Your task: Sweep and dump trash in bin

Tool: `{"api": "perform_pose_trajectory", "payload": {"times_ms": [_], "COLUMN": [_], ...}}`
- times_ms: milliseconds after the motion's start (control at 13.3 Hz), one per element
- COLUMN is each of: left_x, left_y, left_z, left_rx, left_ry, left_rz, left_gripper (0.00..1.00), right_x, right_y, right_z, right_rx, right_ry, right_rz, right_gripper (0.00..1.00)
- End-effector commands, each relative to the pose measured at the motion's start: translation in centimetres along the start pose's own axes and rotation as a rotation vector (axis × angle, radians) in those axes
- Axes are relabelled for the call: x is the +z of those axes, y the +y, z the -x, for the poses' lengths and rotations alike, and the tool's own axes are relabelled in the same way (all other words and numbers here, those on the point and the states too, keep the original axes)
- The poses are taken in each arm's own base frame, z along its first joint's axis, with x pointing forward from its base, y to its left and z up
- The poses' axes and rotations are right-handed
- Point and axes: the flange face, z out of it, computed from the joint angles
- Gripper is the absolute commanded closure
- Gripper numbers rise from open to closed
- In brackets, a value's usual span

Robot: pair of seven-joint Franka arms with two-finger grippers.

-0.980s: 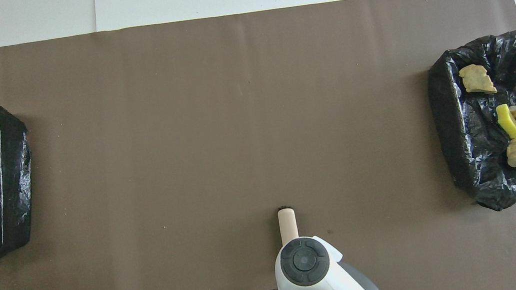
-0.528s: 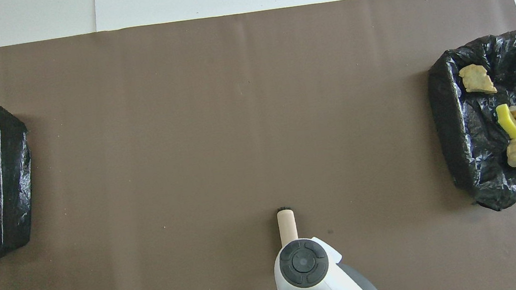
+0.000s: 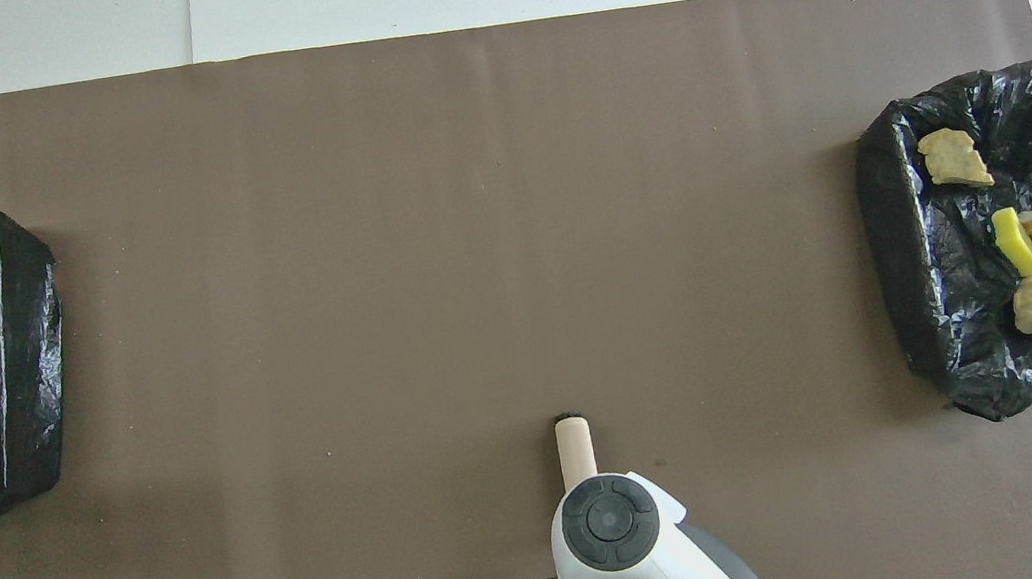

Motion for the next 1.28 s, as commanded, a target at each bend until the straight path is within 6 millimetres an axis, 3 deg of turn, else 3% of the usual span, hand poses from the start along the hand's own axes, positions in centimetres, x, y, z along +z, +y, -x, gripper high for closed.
{"api": "perform_pose_trajectory", "payload": {"times_ms": [0,302,452,603,754,980,1206], "left_x": [-1.0,-2.4,-2.7,-3.2,-3.2,-6.3,-8.7], "left_y": [-0.2,-0.3,-0.4,-0.5,-0.4,-0.4,-0.3], "left_z": [0.9,1.9,1.8,2.2,2.3,-0.4,-1.8], "left_rx": [-0.003,-0.028,-0.03,-0.032,-0.026,0.057,0.074], "left_ry": [-0.06,-0.063,-0.054,-0.064,-0.085,-0.195,-0.277], "left_rz": [-0.005,-0.017,-0.022,-0.029,-0.02,0.001,0.015], "left_gripper": [1.0,1.0,1.0,1.0,1.0,1.0,1.0], "right_x": [-0.2,-2.6,-5.8,-10.8,-14.1,-18.9,-21.7], "right_y": [0.0,-1.0,-1.4,0.7,2.9,5.9,7.6], "right_z": [-0.6,-0.8,-1.4,-4.2,-5.6,-7.1,-7.6], "right_rx": [-0.053,-0.085,-0.111,-0.133,-0.187,-0.222,-0.212], "right_ry": [-0.008,0.033,0.068,0.088,0.098,0.143,0.169], "right_rz": [-0.026,-0.044,-0.081,-0.132,-0.14,-0.104,-0.125], "right_gripper": [0.0,0.0,0.0,0.0,0.0,0.0,0.0]}}
